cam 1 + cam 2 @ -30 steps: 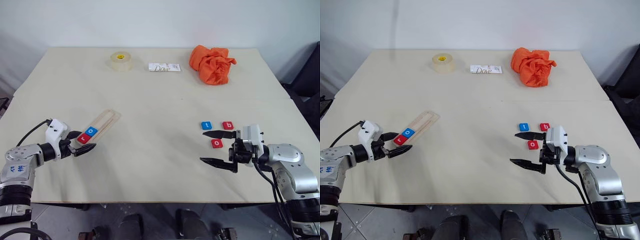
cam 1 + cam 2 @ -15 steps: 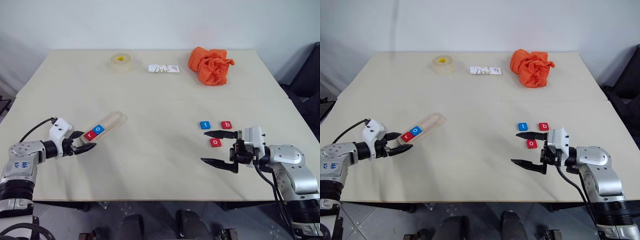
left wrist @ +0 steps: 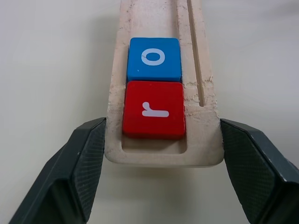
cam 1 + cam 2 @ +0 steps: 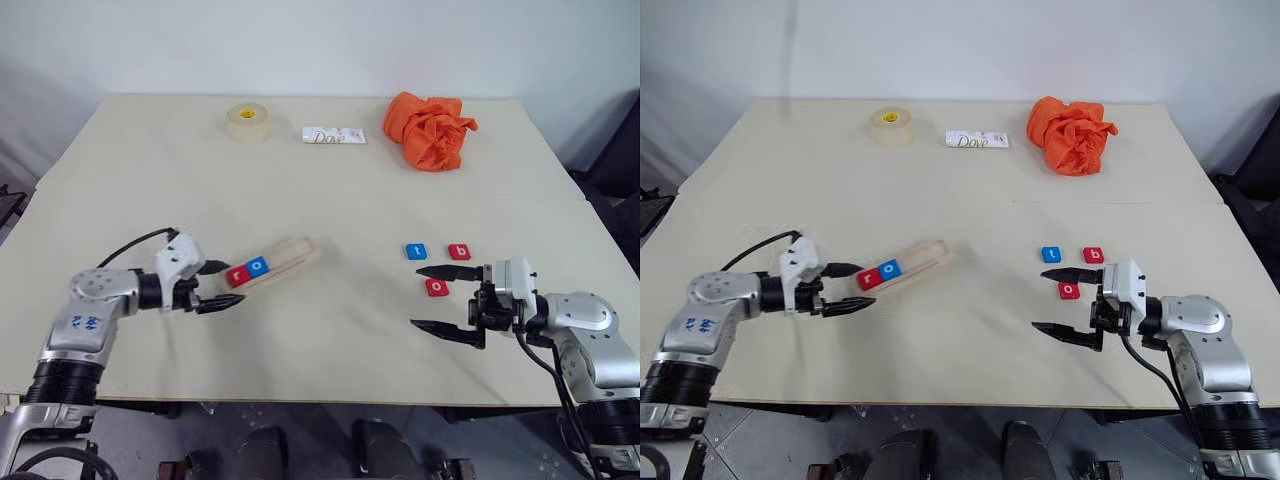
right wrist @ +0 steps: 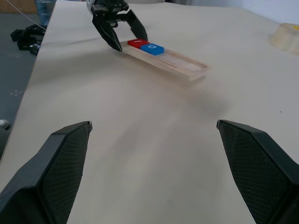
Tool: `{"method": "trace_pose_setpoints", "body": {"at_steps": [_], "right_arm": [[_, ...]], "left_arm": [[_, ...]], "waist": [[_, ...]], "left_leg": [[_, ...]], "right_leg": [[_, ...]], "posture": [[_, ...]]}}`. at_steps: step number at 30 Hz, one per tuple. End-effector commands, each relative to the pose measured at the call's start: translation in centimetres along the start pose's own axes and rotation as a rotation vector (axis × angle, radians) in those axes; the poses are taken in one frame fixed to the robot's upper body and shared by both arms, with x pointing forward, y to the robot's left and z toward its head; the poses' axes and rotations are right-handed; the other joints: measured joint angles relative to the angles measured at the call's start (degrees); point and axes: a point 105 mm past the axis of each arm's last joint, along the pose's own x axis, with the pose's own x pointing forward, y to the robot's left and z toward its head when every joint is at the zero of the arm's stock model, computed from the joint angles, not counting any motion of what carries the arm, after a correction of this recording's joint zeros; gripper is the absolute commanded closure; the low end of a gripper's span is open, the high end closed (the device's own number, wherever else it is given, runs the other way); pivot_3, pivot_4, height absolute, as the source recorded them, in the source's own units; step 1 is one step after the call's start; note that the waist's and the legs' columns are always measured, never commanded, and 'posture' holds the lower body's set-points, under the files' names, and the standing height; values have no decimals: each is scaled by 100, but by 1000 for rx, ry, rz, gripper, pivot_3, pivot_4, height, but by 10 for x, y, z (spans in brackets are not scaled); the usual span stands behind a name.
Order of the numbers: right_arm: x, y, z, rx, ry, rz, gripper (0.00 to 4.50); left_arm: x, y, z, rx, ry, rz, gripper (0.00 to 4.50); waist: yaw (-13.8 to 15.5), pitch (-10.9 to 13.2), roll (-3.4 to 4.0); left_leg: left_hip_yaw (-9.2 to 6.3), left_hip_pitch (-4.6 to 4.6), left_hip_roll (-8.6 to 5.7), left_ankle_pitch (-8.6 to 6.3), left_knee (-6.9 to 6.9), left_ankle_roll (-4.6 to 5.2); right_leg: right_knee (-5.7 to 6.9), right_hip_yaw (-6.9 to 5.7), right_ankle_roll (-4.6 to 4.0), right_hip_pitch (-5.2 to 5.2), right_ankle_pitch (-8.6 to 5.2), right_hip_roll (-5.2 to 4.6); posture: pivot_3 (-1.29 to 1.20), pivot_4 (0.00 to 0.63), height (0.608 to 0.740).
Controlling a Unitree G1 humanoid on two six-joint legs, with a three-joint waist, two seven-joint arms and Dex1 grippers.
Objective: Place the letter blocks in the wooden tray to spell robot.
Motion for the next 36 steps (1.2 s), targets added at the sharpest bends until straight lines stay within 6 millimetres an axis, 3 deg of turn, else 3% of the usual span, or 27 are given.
{"method": "trace_pose_setpoints", "body": {"at_steps": [1,10,16,25,33,36], "right_arm": [[-14,-7,9,-59,28,-41,0],[-38,-6,12,-70,100,-107,0],[-40,1,18,-66,109,-140,0],[-37,8,24,-54,118,-165,0],[-33,5,27,-52,116,-168,0],[-32,3,28,-53,117,-167,0]], "left_arm": [[15,-14,18,94,-11,-102,1105],[58,-39,26,176,9,-264,1105],[80,-55,32,201,1,-322,1105],[91,-62,25,218,39,-333,1105],[89,-65,27,209,32,-319,1105],[87,-69,28,214,33,-327,112]], "waist": [[-7,0,0],[-27,9,-13],[-32,13,-19],[-27,13,-21],[-18,14,-21],[-25,14,-21]], "left_leg": [[0,0,0,0,0,0],[0,-2,1,0,10,0],[0,-3,0,-1,15,-1],[-3,-3,1,-1,17,-1],[-4,-3,0,-1,20,0],[-5,-4,0,-1,20,1]], "right_leg": [[-1,0,0,0,0,1],[0,4,9,0,-2,9],[0,8,12,0,0,10],[0,8,12,2,0,10],[-1,8,12,4,0,10],[-1,8,12,4,0,11]], "posture": [[0,150,740],[0,150,740],[0,150,740],[0,150,740],[0,150,740],[0,150,740]]}}
